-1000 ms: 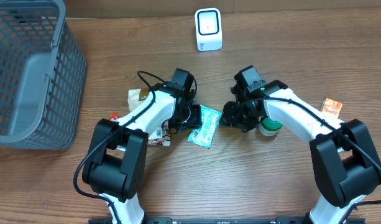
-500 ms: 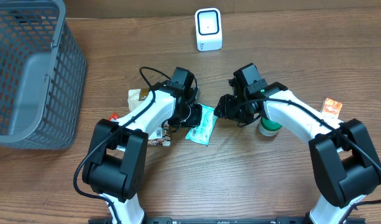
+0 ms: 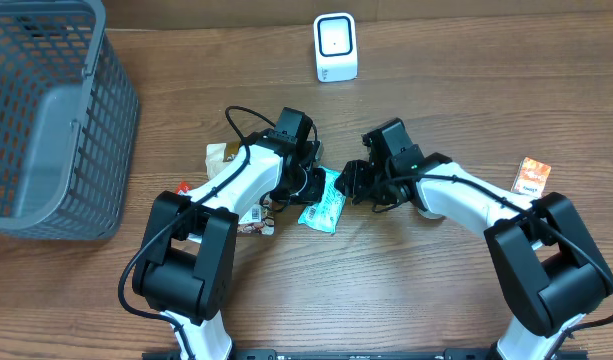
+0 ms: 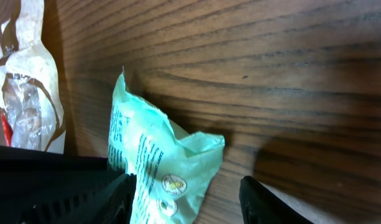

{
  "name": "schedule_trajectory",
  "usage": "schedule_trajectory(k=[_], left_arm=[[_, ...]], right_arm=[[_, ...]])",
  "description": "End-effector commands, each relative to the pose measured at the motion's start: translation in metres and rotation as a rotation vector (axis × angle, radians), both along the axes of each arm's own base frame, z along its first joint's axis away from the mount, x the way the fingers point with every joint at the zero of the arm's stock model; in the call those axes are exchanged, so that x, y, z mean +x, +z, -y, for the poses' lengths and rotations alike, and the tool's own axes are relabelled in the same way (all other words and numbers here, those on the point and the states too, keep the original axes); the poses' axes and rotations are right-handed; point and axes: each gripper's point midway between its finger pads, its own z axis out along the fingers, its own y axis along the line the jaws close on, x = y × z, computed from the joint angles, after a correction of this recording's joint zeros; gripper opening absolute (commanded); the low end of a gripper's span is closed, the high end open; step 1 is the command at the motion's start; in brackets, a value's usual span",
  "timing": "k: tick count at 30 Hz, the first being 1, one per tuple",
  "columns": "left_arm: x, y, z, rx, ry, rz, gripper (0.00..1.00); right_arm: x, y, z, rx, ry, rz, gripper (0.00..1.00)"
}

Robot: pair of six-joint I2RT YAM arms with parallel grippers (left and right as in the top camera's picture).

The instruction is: Scan the item barcode

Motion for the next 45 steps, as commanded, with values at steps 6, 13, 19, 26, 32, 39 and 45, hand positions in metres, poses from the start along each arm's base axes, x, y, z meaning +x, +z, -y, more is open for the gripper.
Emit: schedule_trajectory(k=[6, 13, 19, 26, 32, 39, 45], left_arm=[[-0.015, -0.022, -0.009, 0.039, -0.094, -0.049, 0.06], [-0.012, -0.004, -0.018, 0.067, -0.081, -0.088, 0.24], [-0.023, 0.008, -0.028, 0.117, -0.08, -0.155, 0.53], [-0.034, 0.011, -0.031, 0.126, -0.042, -0.214, 0.5], [-0.037, 0.0, -0.026, 0.12, 0.0, -0.214, 0.57], [-0.037, -0.025, -0.025, 0.103, 0.036, -0.169, 0.35], [-0.039, -0.027, -0.026, 0.101, -0.021, -0.16, 0.04]], right_arm=[[-0.006, -0.006, -0.009, -0.055, -0.01, 0.049, 0.55], [-0.007, -0.006, -0.01, -0.068, -0.027, 0.051, 0.55], [-0.007, -0.007, -0.01, -0.069, -0.027, 0.049, 0.55], [-0.008, -0.007, -0.009, -0.07, -0.027, 0.048, 0.54], [-0.008, -0.007, -0.009, -0.07, -0.027, 0.047, 0.55], [-0.008, -0.007, -0.009, -0.068, -0.031, 0.045, 0.58], [-0.006, -0.005, -0.011, -0.068, -0.011, 0.068, 0.73]])
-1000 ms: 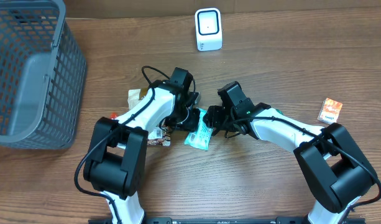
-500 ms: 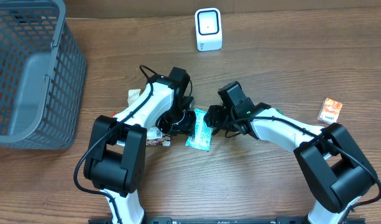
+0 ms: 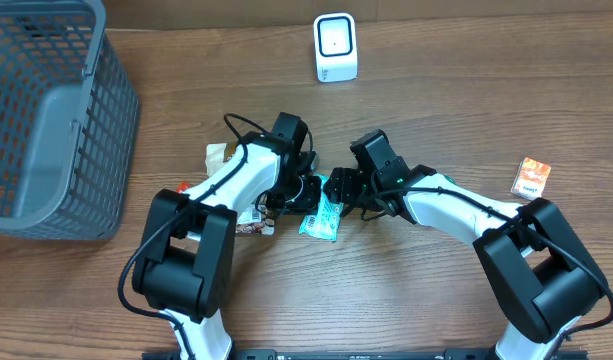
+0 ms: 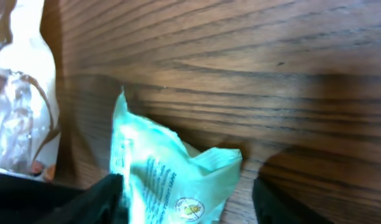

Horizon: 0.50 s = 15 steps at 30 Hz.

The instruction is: Scan the item barcode

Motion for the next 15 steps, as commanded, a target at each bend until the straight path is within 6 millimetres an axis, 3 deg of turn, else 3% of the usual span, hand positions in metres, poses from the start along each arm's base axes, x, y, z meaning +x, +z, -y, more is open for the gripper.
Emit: schedule_trajectory(k=[1, 6, 11, 15], left_arm=[[-0.013, -0.025, -0.02, 0.1, -0.052, -0.027, 0.04], [-0.008, -0.025, -0.018, 0.084, -0.16, 0.018, 0.04], [-0.001, -0.025, -0.015, 0.068, -0.222, 0.065, 0.04], [-0.001, -0.024, -0.008, 0.022, -0.26, 0.077, 0.04]], right_arm=[[0.001, -0.001, 0.004, -0.019, 0.007, 0.016, 0.74], [-0.001, -0.005, 0.004, -0.017, -0.009, -0.004, 0.73], [-0.014, -0.022, -0.004, 0.026, 0.007, -0.102, 0.62], [-0.025, -0.024, -0.012, 0.074, 0.046, -0.153, 0.53]])
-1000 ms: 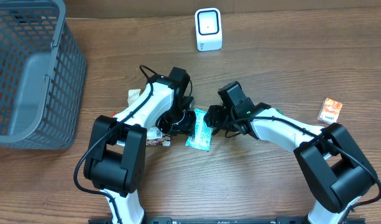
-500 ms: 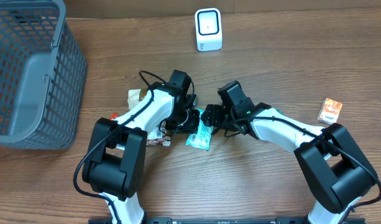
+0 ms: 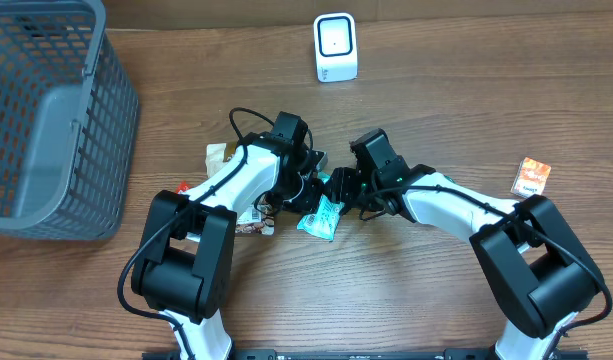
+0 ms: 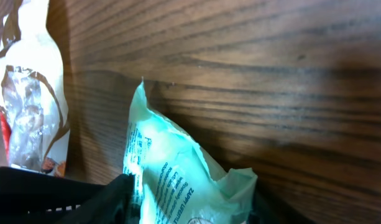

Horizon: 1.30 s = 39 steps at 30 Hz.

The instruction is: Scan the item barcode

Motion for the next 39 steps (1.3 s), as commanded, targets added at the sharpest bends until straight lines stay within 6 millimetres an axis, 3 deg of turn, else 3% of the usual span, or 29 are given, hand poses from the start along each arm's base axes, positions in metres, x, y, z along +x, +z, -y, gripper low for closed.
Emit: schedule_trajectory(k=[1, 3, 7, 12, 18, 22, 23, 28, 32, 39], left_arm=[[-0.007, -0.023, -0.011, 0.056, -0.07, -0.006, 0.04], [-0.007, -0.023, -0.011, 0.057, -0.07, -0.006, 0.04], [-0.007, -0.023, -0.011, 0.056, -0.07, -0.005, 0.04], [-0.006, -0.023, -0.011, 0.056, -0.069, -0.003, 0.04], [0.005, -0.011, -0.018, 0.064, -0.02, -0.009, 0.04], [0.029, 0.002, -0.035, 0.122, 0.064, 0.03, 0.05], [0.041, 0.007, -0.045, 0.157, 0.13, 0.054, 0.06], [0.054, 0.022, -0.057, 0.157, 0.194, 0.068, 0.06], [0.06, 0.043, -0.062, 0.158, 0.211, 0.097, 0.07], [0.077, 0.1, -0.076, 0.116, 0.346, 0.199, 0.11]], right_arm=[[-0.022, -0.02, -0.006, 0.03, 0.043, -0.11, 0.49], [-0.025, -0.017, -0.009, 0.053, 0.059, -0.126, 0.44], [-0.027, -0.017, -0.01, 0.059, 0.067, -0.131, 0.21], [-0.026, -0.016, -0.011, 0.054, 0.117, -0.092, 0.04], [-0.022, 0.0, -0.014, 0.059, 0.197, -0.002, 0.04], [-0.027, 0.03, -0.024, 0.116, 0.353, 0.114, 0.04], [-0.035, 0.045, -0.031, 0.172, 0.435, 0.153, 0.04], [-0.044, 0.07, -0.037, 0.241, 0.51, 0.201, 0.04], [-0.043, 0.081, -0.037, 0.25, 0.51, 0.228, 0.04], [-0.041, 0.09, -0.028, 0.274, 0.501, 0.213, 0.04]])
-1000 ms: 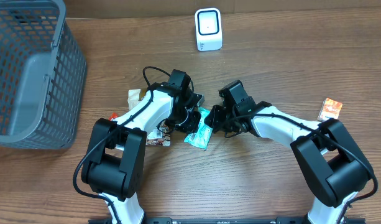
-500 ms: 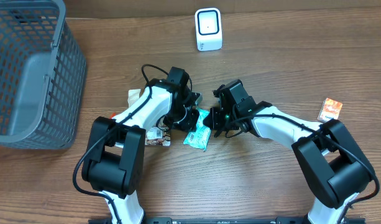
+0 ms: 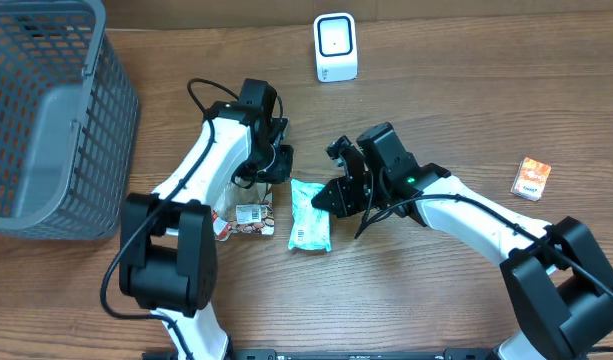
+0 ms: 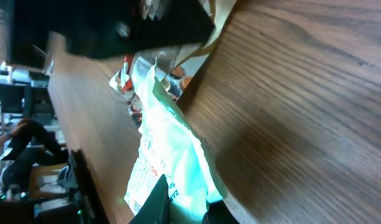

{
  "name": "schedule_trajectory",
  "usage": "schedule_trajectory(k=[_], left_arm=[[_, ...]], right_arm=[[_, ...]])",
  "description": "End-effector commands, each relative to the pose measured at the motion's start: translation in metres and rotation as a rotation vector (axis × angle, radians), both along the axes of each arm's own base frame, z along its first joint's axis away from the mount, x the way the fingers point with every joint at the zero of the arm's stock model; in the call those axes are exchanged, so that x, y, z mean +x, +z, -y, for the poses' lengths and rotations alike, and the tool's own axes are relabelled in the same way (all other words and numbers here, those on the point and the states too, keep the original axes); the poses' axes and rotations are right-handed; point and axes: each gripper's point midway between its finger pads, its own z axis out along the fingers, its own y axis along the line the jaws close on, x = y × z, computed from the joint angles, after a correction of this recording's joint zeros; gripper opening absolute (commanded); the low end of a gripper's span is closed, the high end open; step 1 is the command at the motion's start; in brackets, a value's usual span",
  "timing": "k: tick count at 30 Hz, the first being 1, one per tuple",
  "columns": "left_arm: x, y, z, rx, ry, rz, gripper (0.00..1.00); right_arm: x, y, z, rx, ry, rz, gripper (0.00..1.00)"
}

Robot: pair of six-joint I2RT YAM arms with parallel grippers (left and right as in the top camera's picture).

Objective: Scan the item barcode
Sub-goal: 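Release the left gripper and lift the wipes packet with the right gripper, then hold the teal wipes packet up in front of the white scanner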

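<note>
The mint-green snack packet [image 3: 309, 214] hangs tilted just above the table at the centre, printed side showing. My right gripper [image 3: 328, 196] is shut on its right edge. In the right wrist view the packet [image 4: 168, 149] fills the middle and the right gripper [image 4: 187, 202] pinches its lower end. My left gripper [image 3: 273, 162] hovers up and left of the packet, apart from it; its fingers are too dark to read. The white barcode scanner [image 3: 335, 47] stands at the back centre.
A grey mesh basket [image 3: 46, 120] fills the far left. Several other snack packets [image 3: 248, 215] lie by the left arm, also seen in the wrist view [image 4: 146, 74]. A small orange packet [image 3: 531, 176] lies at the right.
My left gripper has drawn back up and left, off the green packet. My right gripper now holds the packet alone, turned and raised, a little farther down and left on the table.
Both grippers met at the green packet lying mid-table, the right one open around its end. The right one closed in on it over the following moments while the left stayed close. Now the right gripper alone holds the packet and the left has withdrawn.
</note>
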Motion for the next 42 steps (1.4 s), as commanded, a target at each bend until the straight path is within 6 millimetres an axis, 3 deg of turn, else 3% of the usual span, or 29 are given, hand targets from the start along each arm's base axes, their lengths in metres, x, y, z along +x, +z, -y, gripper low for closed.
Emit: schedule_trajectory(k=[1, 5, 8, 11, 13, 19, 27, 37, 42], left_arm=[[0.025, 0.06, -0.015, -0.029, 0.131, 0.156, 0.12], [0.038, 0.093, -0.047, -0.055, 0.288, 0.236, 0.19], [0.046, 0.107, -0.08, -0.061, 0.396, 0.274, 0.35], [0.048, 0.109, -0.113, -0.052, 0.475, 0.285, 0.63], [0.047, 0.109, -0.13, -0.046, 0.515, 0.285, 1.0], [0.044, 0.109, -0.156, -0.036, 0.579, 0.287, 1.0], [0.044, 0.109, -0.157, -0.036, 0.581, 0.287, 1.0], [0.044, 0.109, -0.157, -0.036, 0.58, 0.287, 1.0], [0.044, 0.109, -0.157, -0.036, 0.58, 0.287, 1.0]], right_arm=[[0.002, 0.022, 0.005, 0.053, 0.028, 0.044, 0.04], [0.012, 0.035, 0.015, 0.033, 0.02, 0.12, 0.04], [0.021, 0.049, 0.023, -0.006, 0.014, 0.191, 0.04], [0.027, 0.063, 0.027, -0.045, 0.05, 0.283, 0.03], [0.034, 0.071, 0.029, -0.081, 0.056, 0.33, 0.03], [0.072, 0.107, 0.036, -0.168, -0.011, 0.509, 0.04], [0.132, 0.19, 0.052, -0.324, -0.09, 0.92, 0.03], [0.178, 0.284, 0.055, -0.416, -0.17, 1.456, 0.04], [0.199, 0.298, 0.058, -0.496, -0.232, 1.603, 0.04]])
